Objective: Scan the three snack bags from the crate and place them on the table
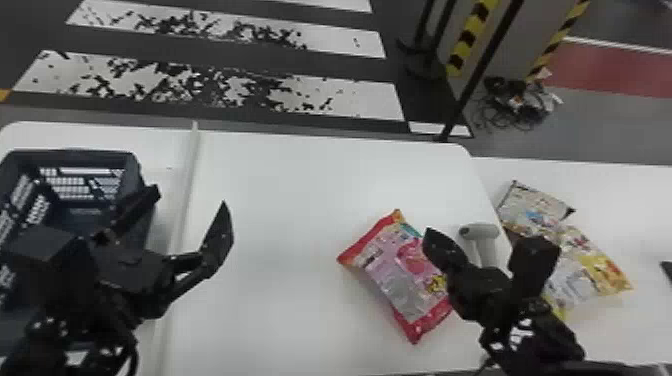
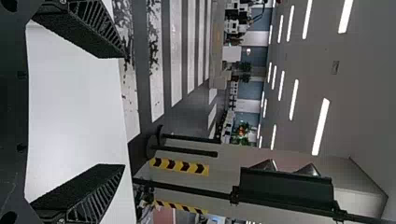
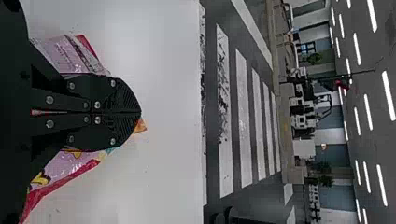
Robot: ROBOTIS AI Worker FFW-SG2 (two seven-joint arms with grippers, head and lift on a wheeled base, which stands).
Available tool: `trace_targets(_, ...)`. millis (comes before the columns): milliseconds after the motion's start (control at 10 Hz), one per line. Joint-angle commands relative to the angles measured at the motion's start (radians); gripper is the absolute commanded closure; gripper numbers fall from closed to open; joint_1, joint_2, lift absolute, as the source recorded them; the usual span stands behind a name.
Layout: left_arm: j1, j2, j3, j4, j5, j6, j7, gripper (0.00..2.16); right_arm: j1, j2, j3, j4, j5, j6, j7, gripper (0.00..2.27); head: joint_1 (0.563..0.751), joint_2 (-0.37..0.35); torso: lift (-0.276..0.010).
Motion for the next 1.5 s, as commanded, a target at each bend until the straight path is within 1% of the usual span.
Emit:
trace_targets(0,0.000,0.000,-0.007,0.000,0.000,0.000,0.004,0.03,-0.025,-0.010,0.000,0.055,0.030,-0.033,-0.018,2.24,0.695,-0.204,-0.062)
trace_targets(200,-0.002,-0.003,-0.007,-0.002,0.000,0.000,0.007,0.03,-0.052,-0.023,-0.002,0.124,0.053,-0.076,-0.056,2.24,0.695,-0.230,-0.062)
trace_targets(300,-0.003,-0.003,-0.016,-0.007,0.000,0.000,0.037,0.03,-0.068,-0.031,-0.003,0.157,0.061,-0.085,-0.064,2.24,0.695,-0.242,-0.062)
trace_targets(500,-0.002,-0.002,-0.014,-0.008,0.003,0.000,0.063,0.03,-0.091,-0.039,-0.011,0.220,0.075,-0.110,-0.067,2.24,0.695,-0.253,-0.062)
trace_targets(600,0.002,0.000,-0.014,-0.011,0.012,0.000,0.089,0.03,-0.099,-0.045,-0.013,0.252,0.079,-0.128,-0.075,2.24,0.695,-0.260,-0.062)
trace_targets(700,0.005,-0.002,-0.011,-0.010,0.032,0.000,0.092,0.03,-0.106,-0.046,-0.016,0.285,0.079,-0.149,-0.076,2.24,0.695,-0.264,-0.062)
trace_targets(1000,0.006,0.000,-0.011,-0.003,0.032,0.000,0.092,0.03,-0.109,-0.059,-0.017,0.326,0.082,-0.189,-0.084,2.24,0.695,-0.280,-0.062)
trace_targets(1200,0.003,0.000,-0.011,0.004,0.031,-0.003,0.092,0.03,-0.071,-0.062,-0.026,0.320,0.066,-0.211,-0.078,2.24,0.695,-0.287,-0.062)
trace_targets(1300,0.003,-0.002,-0.011,0.009,0.034,-0.012,0.092,0.03,-0.042,-0.060,-0.025,0.318,0.055,-0.248,-0.076,2.24,0.695,-0.292,-0.062)
trace_targets(1400,0.003,-0.003,-0.013,0.015,0.035,-0.025,0.092,0.03,-0.013,-0.060,-0.025,0.305,0.023,-0.254,-0.067,2.24,0.695,-0.294,-0.062)
